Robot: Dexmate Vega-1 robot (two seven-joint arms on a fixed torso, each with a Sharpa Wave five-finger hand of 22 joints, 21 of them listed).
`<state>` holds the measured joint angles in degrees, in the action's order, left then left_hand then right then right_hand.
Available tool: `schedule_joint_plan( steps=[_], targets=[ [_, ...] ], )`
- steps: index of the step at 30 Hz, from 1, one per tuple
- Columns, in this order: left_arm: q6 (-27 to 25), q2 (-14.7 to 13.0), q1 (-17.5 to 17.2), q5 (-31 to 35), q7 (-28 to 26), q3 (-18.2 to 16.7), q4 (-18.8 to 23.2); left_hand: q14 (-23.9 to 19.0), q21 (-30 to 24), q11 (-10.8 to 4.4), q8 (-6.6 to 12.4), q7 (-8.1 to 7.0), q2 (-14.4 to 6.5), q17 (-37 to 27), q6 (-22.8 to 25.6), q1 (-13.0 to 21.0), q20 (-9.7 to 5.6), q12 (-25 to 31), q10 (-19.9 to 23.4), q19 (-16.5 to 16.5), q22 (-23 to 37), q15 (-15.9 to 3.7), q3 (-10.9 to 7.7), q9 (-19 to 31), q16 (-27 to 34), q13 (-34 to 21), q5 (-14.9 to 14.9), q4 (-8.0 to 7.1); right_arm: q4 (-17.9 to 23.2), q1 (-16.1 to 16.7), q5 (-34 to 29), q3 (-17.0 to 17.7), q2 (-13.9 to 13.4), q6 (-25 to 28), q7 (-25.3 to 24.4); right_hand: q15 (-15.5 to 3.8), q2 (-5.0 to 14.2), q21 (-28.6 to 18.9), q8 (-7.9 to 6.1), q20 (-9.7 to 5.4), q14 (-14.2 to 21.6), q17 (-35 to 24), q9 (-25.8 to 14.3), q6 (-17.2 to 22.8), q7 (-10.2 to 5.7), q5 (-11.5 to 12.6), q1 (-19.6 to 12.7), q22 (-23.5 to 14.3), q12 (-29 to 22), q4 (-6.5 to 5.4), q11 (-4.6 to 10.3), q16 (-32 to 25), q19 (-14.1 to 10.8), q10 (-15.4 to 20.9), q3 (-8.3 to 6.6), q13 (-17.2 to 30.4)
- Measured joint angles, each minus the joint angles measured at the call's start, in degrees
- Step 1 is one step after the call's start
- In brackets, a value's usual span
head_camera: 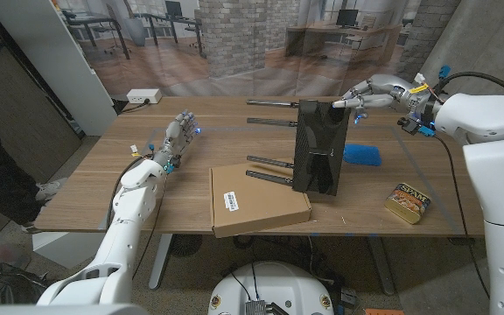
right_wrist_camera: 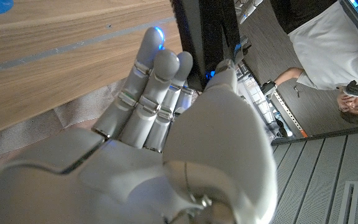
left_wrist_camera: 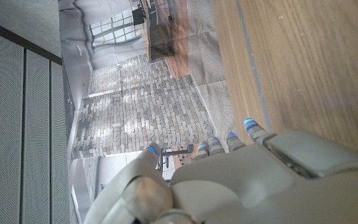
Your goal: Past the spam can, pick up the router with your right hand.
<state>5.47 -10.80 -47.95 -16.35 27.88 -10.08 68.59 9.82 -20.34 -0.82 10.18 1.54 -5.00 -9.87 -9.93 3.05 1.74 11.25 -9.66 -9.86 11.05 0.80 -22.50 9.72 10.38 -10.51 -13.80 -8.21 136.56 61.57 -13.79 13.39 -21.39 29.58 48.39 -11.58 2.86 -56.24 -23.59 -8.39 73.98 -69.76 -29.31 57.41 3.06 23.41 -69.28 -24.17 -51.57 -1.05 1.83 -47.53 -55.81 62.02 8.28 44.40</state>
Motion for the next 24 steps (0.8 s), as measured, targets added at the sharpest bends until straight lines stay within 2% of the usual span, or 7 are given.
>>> schedule_joint_plan(
  steps=[8,21,24],
  targets=[
    [-0.19,-0.69,-0.17,-0.12,0.81,-0.65,-0.01,0.00,0.22,0.00,0.00,0.00,0.00,0.00,0.00,0.00,0.00,0.00,0.00,0.00,0.00,0.00,0.00,0.00,0.00,0.00,0.00,0.00,0.75,0.15,-0.69,-0.10,0.90,0.52,-0.87,0.00,0.00,-0.34,0.04,0.00,0.00,0.00,-0.01,0.23,-0.08,-0.01,0.00,0.27,0.01,-0.24,0.01,0.00,0.00,0.00,-0.23,-0.06],
    [-0.23,-1.33,0.44,-0.16,2.47,-1.26,-1.63,0.00,0.22,0.00,0.00,0.00,0.00,0.00,0.00,0.00,0.00,0.00,0.00,0.00,0.00,0.00,0.00,0.00,0.00,0.00,0.00,0.00,1.60,-0.23,-1.60,-0.50,1.97,1.53,-1.87,0.00,-0.08,-1.43,0.26,0.41,0.00,0.00,-0.27,0.23,-0.08,-0.06,-0.09,0.80,0.11,-0.72,0.01,-0.01,0.40,0.01,0.25,0.25],
    [-0.23,-1.49,0.80,-0.16,2.75,-1.38,-2.38,0.00,0.22,0.00,0.00,0.00,0.00,-0.01,0.00,0.00,0.00,0.00,0.00,0.00,0.00,0.00,0.00,0.00,0.00,0.00,0.00,0.00,1.78,-0.30,-1.87,-0.59,2.13,1.92,-2.12,0.00,0.17,-1.44,0.47,0.20,0.00,-0.01,-0.36,0.23,-0.08,-0.38,-1.37,0.88,0.11,-0.80,0.02,-0.13,0.61,0.01,0.33,0.49]
  ],
)
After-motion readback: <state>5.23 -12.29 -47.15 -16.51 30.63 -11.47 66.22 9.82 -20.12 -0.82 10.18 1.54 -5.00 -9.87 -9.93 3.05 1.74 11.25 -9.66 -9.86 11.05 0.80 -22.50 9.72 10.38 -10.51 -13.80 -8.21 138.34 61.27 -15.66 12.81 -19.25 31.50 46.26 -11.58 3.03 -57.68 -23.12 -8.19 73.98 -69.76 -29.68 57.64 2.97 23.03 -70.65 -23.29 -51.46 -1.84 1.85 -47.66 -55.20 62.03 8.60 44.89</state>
